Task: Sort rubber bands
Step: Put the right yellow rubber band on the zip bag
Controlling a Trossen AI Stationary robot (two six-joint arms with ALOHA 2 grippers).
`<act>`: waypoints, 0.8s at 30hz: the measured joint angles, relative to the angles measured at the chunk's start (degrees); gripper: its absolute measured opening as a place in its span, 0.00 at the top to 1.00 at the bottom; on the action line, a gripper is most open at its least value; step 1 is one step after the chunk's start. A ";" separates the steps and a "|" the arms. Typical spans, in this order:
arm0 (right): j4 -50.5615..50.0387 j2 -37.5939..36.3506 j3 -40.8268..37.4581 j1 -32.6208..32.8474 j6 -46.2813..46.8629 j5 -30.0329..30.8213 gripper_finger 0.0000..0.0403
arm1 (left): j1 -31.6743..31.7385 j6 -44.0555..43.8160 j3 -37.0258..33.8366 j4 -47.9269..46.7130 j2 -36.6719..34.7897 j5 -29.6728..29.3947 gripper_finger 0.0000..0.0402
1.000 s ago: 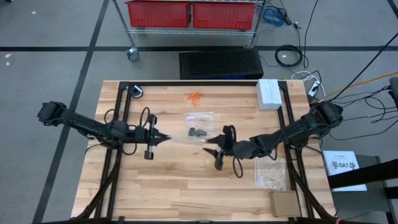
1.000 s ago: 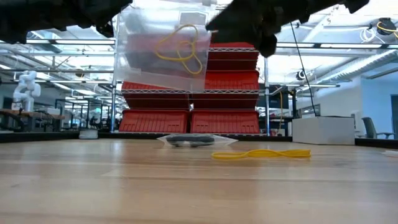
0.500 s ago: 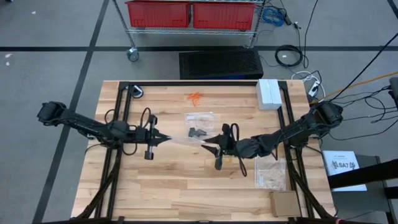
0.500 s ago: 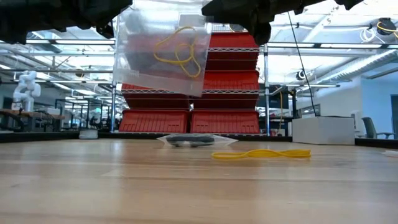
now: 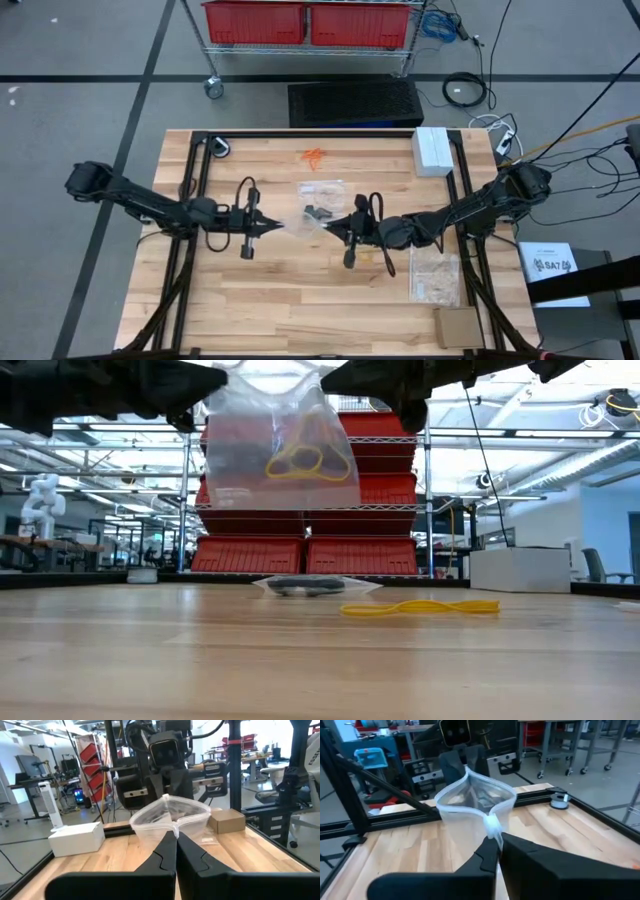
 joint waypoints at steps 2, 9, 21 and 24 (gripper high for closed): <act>-0.30 0.00 0.00 0.18 -0.74 -0.12 1.00 | 0.00 -0.04 0.34 -0.08 1.15 -0.66 1.00; -3.78 0.00 0.02 1.55 -1.65 -0.18 1.00 | 0.00 -1.53 0.92 2.69 2.82 -1.22 1.00; -16.97 -1.06 0.05 1.46 1.83 -0.16 0.86 | 0.24 2.15 0.92 3.83 3.79 -7.19 1.00; -28.19 -3.66 1.20 1.44 7.19 -1.82 0.79 | 1.47 3.47 0.97 3.62 2.46 -7.26 1.00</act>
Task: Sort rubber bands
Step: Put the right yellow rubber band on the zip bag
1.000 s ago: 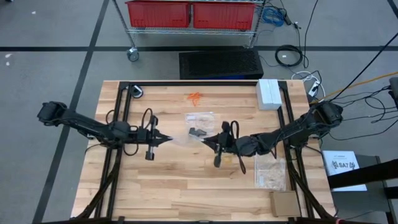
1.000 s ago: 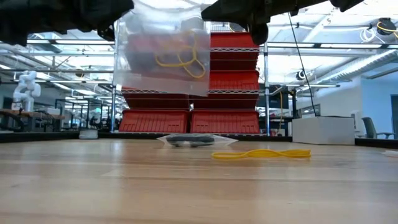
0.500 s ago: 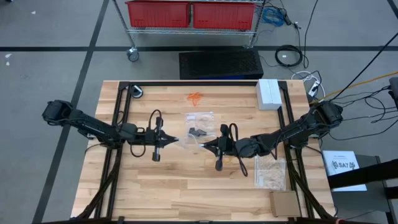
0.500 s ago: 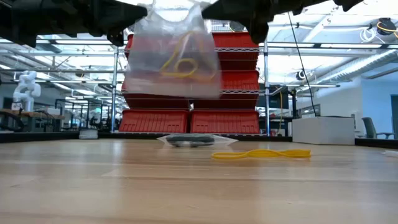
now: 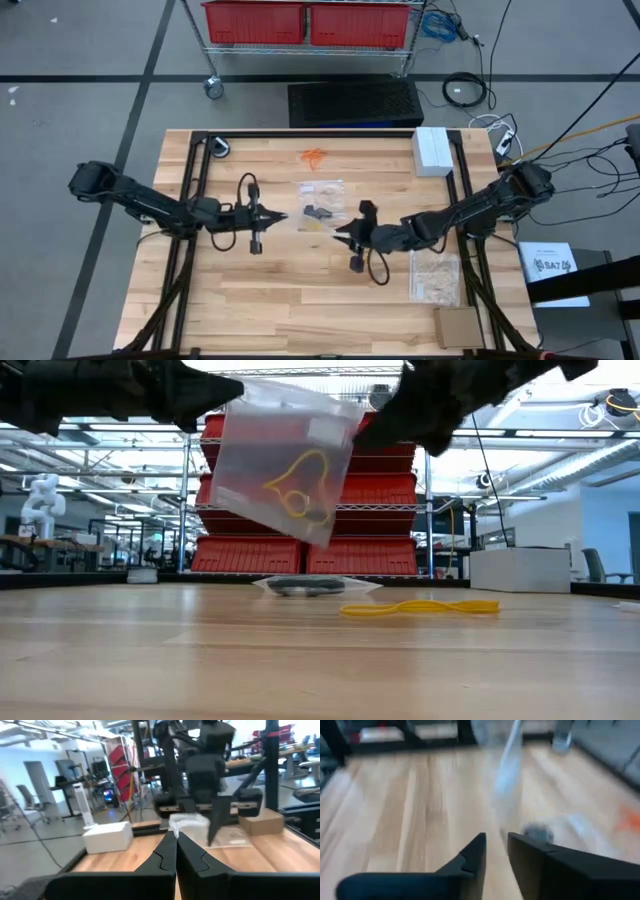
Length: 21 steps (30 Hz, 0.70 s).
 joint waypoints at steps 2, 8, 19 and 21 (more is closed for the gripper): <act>-6.24 -1.76 1.04 -0.04 3.40 -1.84 0.75 | 0.97 0.06 0.00 -0.01 -0.58 0.00 1.00; -15.46 -3.93 1.92 -0.10 8.22 -9.13 0.66 | 4.26 2.71 0.02 -0.41 -1.10 0.11 1.00; -21.85 8.02 1.92 -0.44 20.52 -13.31 0.49 | 10.29 2.54 0.02 -0.44 -1.10 5.45 1.00; -21.06 9.95 1.92 -0.90 21.36 -13.19 0.45 | 10.64 2.05 0.02 -0.53 -1.10 6.18 1.00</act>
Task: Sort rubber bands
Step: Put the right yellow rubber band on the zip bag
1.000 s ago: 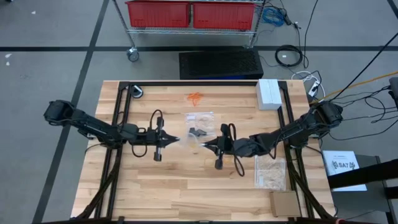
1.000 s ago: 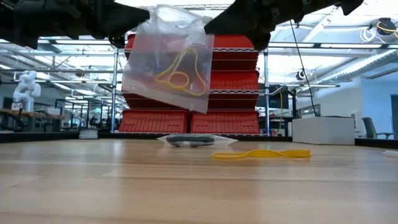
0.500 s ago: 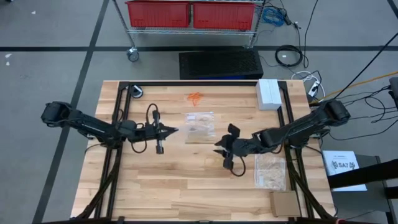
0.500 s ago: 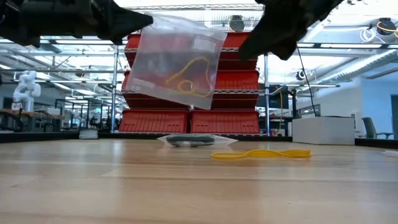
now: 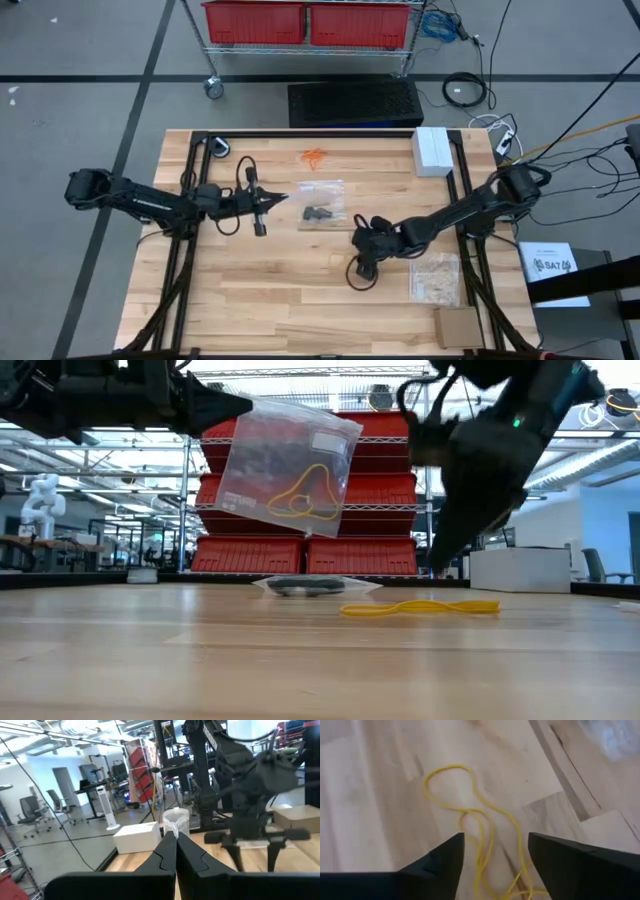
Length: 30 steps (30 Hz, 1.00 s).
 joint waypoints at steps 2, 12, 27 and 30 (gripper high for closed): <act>1.18 1.86 0.00 -0.41 0.07 0.11 0.42 | 0.32 -0.66 0.00 -0.46 0.00 0.86 1.00; 4.77 6.18 0.13 -1.50 -0.99 -1.99 0.41 | 0.65 -0.98 0.00 -2.26 0.00 1.49 1.00; -2.42 6.64 4.83 -1.44 -5.04 -2.34 0.97 | 0.63 -1.02 0.00 -2.50 0.00 1.49 1.00; -7.12 6.58 9.82 -1.23 -7.27 -2.16 0.99 | 0.63 -1.04 -0.02 -2.50 0.00 1.47 1.00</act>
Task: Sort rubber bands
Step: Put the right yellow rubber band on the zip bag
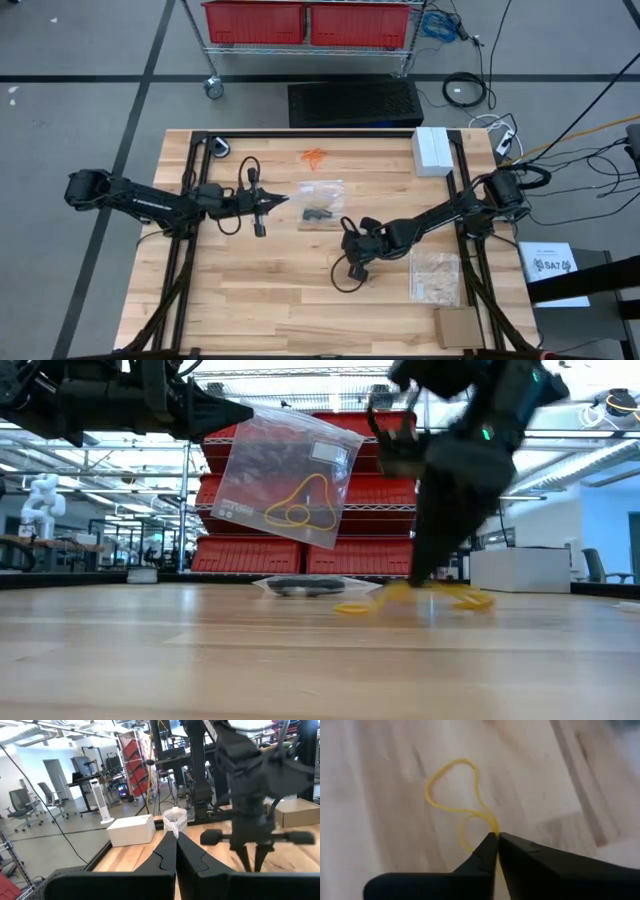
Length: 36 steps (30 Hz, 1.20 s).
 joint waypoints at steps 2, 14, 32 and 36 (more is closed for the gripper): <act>-3.61 0.00 3.25 0.28 -1.40 0.47 0.99 | 0.00 0.00 0.00 -0.19 0.00 0.02 1.00; -18.20 -0.11 20.67 3.03 -5.82 3.93 1.00 | 0.00 -0.12 0.00 -0.50 0.00 0.00 1.00; -19.45 -1.73 24.19 5.96 -7.31 3.90 1.00 | 0.00 -0.13 0.00 -0.44 0.00 0.00 1.00; -24.65 -1.00 24.19 4.90 -5.72 7.46 1.00 | 0.01 -0.10 -0.02 -0.45 0.00 0.00 1.00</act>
